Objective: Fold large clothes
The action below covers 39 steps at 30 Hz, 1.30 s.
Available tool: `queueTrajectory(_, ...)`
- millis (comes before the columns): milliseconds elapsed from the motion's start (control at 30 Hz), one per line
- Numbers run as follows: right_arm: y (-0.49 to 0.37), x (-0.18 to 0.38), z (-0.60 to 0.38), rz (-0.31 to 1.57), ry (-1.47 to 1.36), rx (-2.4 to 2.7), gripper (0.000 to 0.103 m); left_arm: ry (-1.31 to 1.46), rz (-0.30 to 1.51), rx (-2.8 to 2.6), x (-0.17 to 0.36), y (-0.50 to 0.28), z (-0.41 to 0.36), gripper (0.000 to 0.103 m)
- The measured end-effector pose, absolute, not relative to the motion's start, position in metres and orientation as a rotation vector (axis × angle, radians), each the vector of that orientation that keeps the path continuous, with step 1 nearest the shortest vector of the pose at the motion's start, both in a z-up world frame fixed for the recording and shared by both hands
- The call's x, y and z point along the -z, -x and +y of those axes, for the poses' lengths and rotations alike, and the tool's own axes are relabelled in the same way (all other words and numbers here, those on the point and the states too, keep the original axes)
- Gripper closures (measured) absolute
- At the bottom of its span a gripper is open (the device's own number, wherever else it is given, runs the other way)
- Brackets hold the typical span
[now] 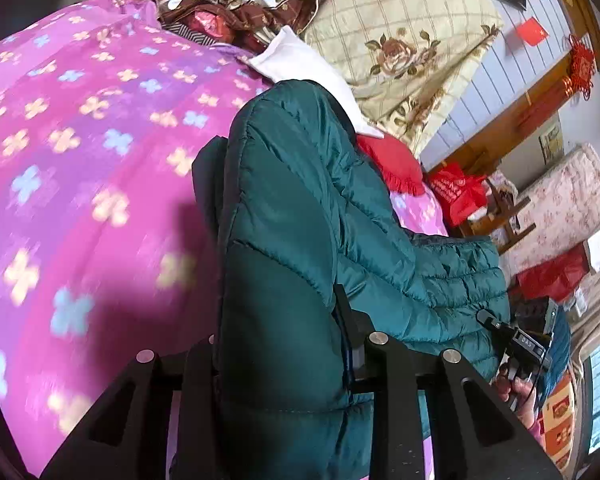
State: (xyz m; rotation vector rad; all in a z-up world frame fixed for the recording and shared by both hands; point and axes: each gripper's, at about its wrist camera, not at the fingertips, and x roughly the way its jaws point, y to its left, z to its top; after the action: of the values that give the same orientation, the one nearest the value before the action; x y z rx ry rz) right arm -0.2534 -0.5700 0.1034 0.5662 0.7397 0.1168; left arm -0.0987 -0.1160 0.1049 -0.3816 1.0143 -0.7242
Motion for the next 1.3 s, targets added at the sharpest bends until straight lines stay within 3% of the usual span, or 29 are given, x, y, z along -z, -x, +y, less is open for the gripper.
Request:
queueTrajectory(100, 0.277, -0.09, -0.56, 0.8, -0.557, -0.094, 0.057, 0.324, 1.055, 0.663, -0.091, 0.112, -0.111, 0.084)
queueTrajectory(167, 0.284, -0.079, -0.557, 0.839, -0.542, -0.033, 0.041, 0.273, 1.076, 0.6, -0.078, 0.113, -0.113, 0.071)
queueTrajectory(233, 0.286, -0.066, -0.553, 0.883, -0.477, 0.088, 0.022, 0.229, 1.065, 0.532, -0.068, 0.113, -0.116, 0.049)
queueTrajectory(300, 0.285, -0.057, -0.547, 0.906, -0.404, 0.177, 0.015, 0.18, 1.011, 0.455, -0.07, 0.12, -0.115, 0.04)
queueTrajectory(733, 0.344, -0.133, -0.495, 0.772, -0.255, 0.311, 0.014, 0.019, 0.829, 0.282, -0.124, 0.178, -0.113, 0.04)
queueTrajectory(1300, 0.356, -0.128, -0.407, 0.72, -0.254, 0.271, 0.006, -0.047, 0.736, 0.327, -0.138, 0.237, -0.161, 0.041)
